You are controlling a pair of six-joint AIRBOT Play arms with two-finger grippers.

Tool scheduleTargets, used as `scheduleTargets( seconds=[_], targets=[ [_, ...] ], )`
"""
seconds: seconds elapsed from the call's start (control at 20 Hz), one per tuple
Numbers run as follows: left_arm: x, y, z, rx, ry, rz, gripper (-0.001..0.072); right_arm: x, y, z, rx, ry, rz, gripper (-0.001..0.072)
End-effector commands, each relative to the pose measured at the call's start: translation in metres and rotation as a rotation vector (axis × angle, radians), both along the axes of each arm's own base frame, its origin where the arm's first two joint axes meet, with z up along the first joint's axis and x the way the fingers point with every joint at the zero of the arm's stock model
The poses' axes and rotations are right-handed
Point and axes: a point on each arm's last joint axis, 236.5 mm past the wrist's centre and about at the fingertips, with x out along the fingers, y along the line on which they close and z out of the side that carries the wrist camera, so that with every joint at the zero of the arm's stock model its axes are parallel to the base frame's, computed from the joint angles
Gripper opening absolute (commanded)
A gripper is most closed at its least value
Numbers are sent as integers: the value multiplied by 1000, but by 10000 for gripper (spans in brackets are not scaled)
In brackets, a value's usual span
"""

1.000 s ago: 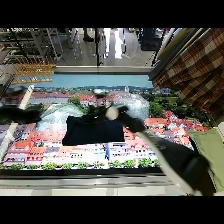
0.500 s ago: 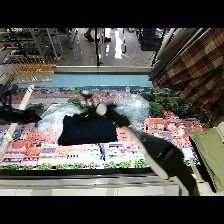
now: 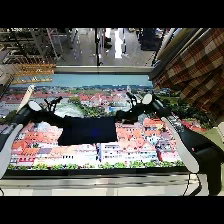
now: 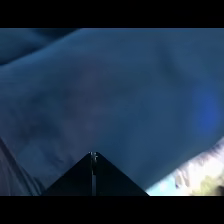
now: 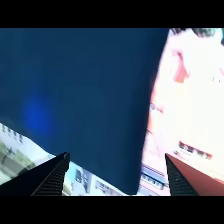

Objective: Fold the clothes and pants, and hang the long-sleeved shirts on hangers.

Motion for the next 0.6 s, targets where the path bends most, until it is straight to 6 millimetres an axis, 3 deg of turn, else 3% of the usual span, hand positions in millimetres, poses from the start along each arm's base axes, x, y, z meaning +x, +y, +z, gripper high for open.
scheduleTargets(
  seconds=[0.0, 0.15, 0.4, 0.5, 0.55],
  targets=[
    [4, -4, -33, 31, 32, 13, 7, -9, 7, -41, 125, 62, 5, 699],
    [11, 1, -42, 59, 11, 24, 7, -6, 21, -56, 204, 77, 14, 699],
    [7, 12, -55, 108, 43, 29, 7, -7, 65, -51, 324, 78, 47, 691],
    [14, 10, -44, 101, 22, 34, 7, -10, 94, -45, 344, 61, 89, 576],
    [21, 6, -25, 79, -2, 29, 7, -9, 106, -39, 345, 44, 104, 415]
  ],
)
